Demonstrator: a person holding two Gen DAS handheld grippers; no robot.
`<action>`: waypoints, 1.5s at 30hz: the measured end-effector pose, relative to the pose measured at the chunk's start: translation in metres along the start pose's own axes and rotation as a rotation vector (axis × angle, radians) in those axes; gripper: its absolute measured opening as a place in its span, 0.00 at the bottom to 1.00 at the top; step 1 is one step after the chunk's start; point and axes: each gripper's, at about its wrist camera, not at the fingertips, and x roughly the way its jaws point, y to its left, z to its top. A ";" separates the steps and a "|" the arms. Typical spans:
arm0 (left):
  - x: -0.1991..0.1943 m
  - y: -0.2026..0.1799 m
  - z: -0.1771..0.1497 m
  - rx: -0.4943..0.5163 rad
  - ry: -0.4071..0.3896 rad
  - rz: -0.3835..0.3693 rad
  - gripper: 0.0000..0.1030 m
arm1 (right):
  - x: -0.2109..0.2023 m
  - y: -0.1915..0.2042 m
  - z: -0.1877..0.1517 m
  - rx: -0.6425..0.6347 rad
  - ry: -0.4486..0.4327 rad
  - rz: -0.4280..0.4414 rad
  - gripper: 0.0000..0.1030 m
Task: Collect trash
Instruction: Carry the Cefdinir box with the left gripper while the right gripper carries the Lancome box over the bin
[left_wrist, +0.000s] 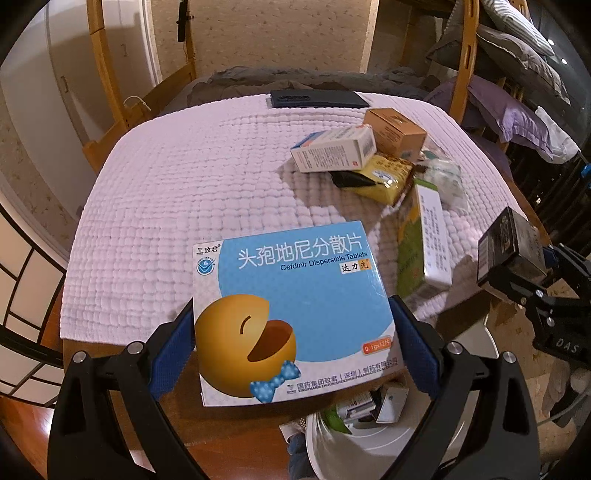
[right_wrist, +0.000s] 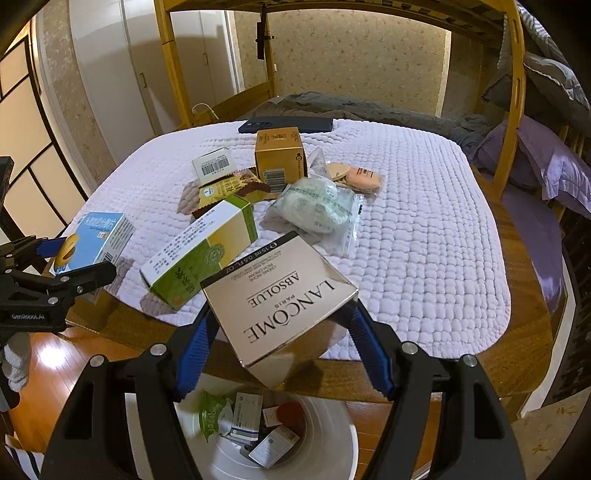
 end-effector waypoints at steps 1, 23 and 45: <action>-0.002 -0.001 -0.003 0.002 0.003 -0.005 0.95 | -0.001 0.001 -0.001 -0.004 0.001 -0.002 0.68; -0.020 -0.036 -0.042 0.094 0.041 -0.078 0.95 | -0.019 0.011 -0.031 -0.018 0.042 0.027 0.68; -0.027 -0.079 -0.066 0.203 0.079 -0.145 0.95 | -0.030 0.010 -0.060 -0.011 0.100 0.046 0.68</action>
